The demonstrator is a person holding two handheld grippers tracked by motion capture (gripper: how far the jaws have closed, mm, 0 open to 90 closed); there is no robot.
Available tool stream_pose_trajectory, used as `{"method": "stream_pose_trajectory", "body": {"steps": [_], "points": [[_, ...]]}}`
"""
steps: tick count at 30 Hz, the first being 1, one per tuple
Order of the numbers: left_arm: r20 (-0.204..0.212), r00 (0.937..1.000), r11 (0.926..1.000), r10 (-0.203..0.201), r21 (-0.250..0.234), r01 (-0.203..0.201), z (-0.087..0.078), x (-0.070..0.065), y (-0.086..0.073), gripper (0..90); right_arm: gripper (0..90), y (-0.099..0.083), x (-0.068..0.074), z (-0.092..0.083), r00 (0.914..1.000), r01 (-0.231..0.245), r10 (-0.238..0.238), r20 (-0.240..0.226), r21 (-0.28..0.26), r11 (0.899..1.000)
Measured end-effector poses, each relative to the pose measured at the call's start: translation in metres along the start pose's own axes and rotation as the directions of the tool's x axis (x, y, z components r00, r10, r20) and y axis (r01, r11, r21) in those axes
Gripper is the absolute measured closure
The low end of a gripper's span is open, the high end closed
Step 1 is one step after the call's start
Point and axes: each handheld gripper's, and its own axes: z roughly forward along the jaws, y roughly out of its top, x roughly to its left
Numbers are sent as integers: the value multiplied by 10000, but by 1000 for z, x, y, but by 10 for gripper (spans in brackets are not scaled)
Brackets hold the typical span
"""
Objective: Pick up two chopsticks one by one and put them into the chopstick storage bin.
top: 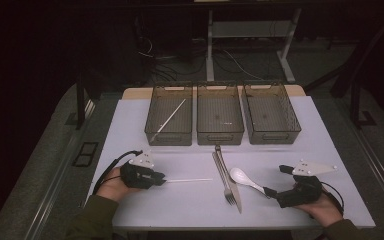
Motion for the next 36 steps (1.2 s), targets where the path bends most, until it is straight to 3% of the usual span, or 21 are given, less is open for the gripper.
{"method": "stream_pose_trajectory", "body": {"steps": [7, 8, 10, 17, 22, 25, 28, 36], "points": [[-223, 9996, 9997, 142, 213, -138, 10, 0, 4, 798, 14, 0, 0, 0, 10000, -6, 6, -4, -7, 10000], [-241, 9994, 9986, 253, 467, -241, 13, 1, 2, 798, 14, 0, 0, 0, 10000, -3, 3, -5, -6, 10000], [-115, 9999, 9995, 102, 304, -99, 14, 2, 1, 796, 14, 0, 0, 0, 10000, 2, -2, -8, -12, 10000], [-88, 9997, 9994, 246, 263, -244, 14, 3, 0, 814, 14, 0, 0, 0, 10000, 23, -23, -22, 7, 10000], [350, 9991, 9996, -256, 88, 253, 14, 1, -2, 830, 14, 0, 0, 0, 10000, 2, -2, -17, 4, 10000], [352, 9989, 9994, -309, 165, 303, 14, -3, -1, 834, 14, 0, 0, 0, 10000, 4, -4, -12, 2, 10000], [658, 9969, 9990, -429, 115, 423, 16, -4, 0, 839, 14, 0, 1, 0, 10000, 10, -10, -21, 17, 10000], [380, 9991, 9997, -202, 112, 198, 21, -10, 5, 780, 14, 0, 0, 0, 10000, 2, -2, -16, 16, 10000]]}}
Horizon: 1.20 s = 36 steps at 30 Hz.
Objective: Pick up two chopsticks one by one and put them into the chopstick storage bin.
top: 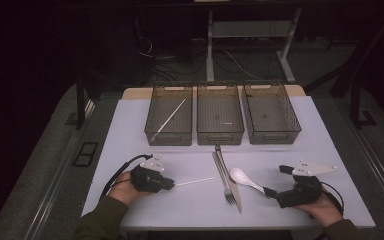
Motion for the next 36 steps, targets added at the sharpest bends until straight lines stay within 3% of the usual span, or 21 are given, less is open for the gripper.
{"method": "stream_pose_trajectory", "body": {"steps": [11, 16, 19, 25, 36], "points": [[-450, 9982, 9991, 407, 137, -401, 1, -6, 2, 842, 14, 0, 0, 0, 10000, -6, 6, -20, -2, 10000], [-548, 9983, 9998, 180, 88, -176, -1, -4, 3, 846, 14, 0, 0, 0, 10000, -4, 4, -15, -19, 10000], [-687, 9975, 9995, -177, -290, 157, -7, -2, 4, 846, 14, 0, 0, 0, 10000, -1, 1, -14, -27, 10000], [-1094, 9913, 9959, -726, -626, 660, -20, 0, 13, 846, 14, 0, -1, 0, 10000, -46, 46, 2, -47, 10000], [-1541, 9852, 9926, -746, -1059, 586, -34, 7, 41, 846, 14, 0, -1, -1, 9999, -127, 127, -18, -119, 9998]]}}
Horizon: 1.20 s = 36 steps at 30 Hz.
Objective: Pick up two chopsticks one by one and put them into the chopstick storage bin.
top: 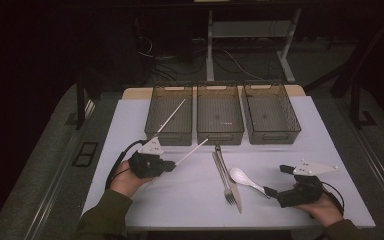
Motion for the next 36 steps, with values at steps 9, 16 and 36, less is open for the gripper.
{"method": "stream_pose_trajectory", "body": {"steps": [9, 16, 36], "points": [[-368, 9991, 9981, -228, -582, 206, -11, 29, 33, 849, 14, 0, -1, 0, 10000, -41, 41, 29, 9, 10000], [-666, 9958, 9924, -628, -1097, 552, -27, 59, 66, 849, 14, 0, -2, 0, 10000, -42, 42, -2, -3, 10000], [-1575, 9625, 9753, -2207, -295, 2188, 12, 148, 85, 848, 14, -2, -3, -2, 10000, -4, 4, -1, -52, 10000]]}}
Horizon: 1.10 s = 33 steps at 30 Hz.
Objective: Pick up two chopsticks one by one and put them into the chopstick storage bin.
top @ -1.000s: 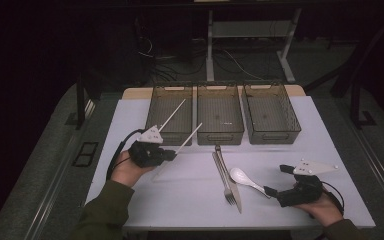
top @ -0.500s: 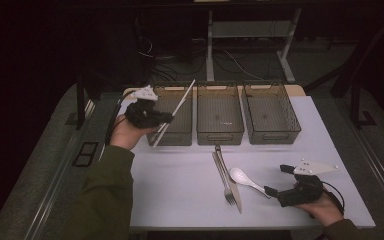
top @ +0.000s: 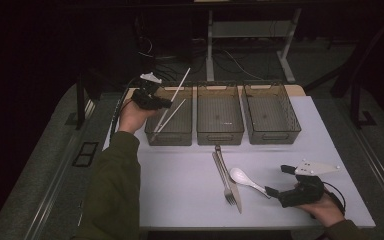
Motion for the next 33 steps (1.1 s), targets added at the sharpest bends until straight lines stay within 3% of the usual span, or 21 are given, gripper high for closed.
{"method": "stream_pose_trajectory", "body": {"steps": [4, 12, 18, 26, 29, 33], "points": [[-33, 9995, 9985, -313, 448, 314, 16, 6, -13, 848, 14, -1, 0, -2, 10000, -81, 81, 44, -31, 10000], [-178, 9992, 9921, -365, 1192, 384, 35, 11, -25, 843, 14, -2, 1, -4, 9998, -137, 138, 149, -23, 9999], [-553, 9964, 9894, -649, 1263, 714, 40, 10, -27, 829, 14, -2, 2, -4, 9998, -155, 156, 127, -31, 9999], [-816, 9932, 9931, -835, 756, 897, 35, 9, -30, 723, 14, -2, 3, -7, 9998, -138, 139, 143, -102, 9999], [-737, 9954, 9966, -606, 522, 645, 28, 3, -27, 671, 14, -2, 3, -8, 9998, -112, 114, 157, -126, 9999], [-262, 9986, 9989, -459, 24, 460, 15, -9, -24, 588, 14, -2, 4, -8, 9998, -95, 98, 164, -171, 9998]]}}
